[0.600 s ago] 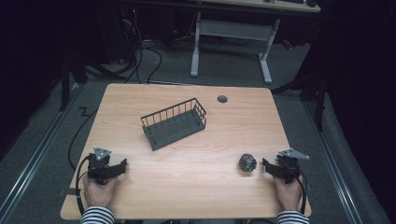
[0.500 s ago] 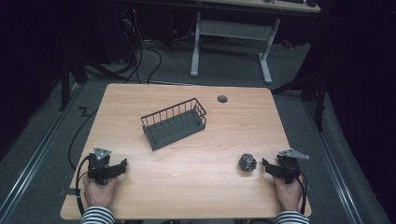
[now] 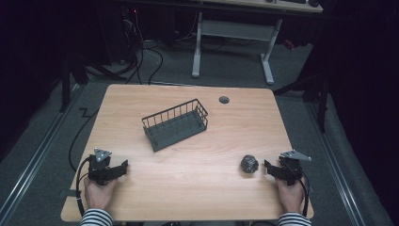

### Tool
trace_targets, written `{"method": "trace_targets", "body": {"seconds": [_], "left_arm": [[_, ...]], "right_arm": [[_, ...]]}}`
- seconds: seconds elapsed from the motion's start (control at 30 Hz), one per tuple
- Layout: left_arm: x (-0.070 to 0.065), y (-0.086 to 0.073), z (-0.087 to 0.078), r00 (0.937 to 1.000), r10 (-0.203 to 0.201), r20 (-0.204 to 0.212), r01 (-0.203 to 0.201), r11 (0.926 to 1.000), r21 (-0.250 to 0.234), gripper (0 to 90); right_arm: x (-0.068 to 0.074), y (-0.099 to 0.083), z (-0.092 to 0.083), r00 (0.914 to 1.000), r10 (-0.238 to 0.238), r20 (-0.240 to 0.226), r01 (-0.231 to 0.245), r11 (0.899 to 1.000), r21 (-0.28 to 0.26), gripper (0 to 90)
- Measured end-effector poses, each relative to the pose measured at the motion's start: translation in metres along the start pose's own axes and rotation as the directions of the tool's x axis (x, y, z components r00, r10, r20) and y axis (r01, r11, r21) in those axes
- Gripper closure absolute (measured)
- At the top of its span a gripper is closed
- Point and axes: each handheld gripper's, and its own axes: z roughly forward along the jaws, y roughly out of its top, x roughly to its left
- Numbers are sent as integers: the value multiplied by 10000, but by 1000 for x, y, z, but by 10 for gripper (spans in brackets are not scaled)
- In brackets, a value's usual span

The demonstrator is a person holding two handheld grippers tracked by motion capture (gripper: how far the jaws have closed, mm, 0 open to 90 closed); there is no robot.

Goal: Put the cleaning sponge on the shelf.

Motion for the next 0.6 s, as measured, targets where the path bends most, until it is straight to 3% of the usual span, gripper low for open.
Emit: {"method": "trace_targets", "body": {"seconds": [0.27, 0.6], "left_arm": [[1, -1, -2, 9999, -138, 54, 139, 9999, -54, 231], [7, 1, -7, 9972, -455, 588, 455, 9990, 18, 232]], "right_arm": [[0, 0, 0, 10000, 2, 0, -2, 10000, -1, 317], [0, 0, 0, 10000, -1, -5, 1, 10000, -1, 316]]}}
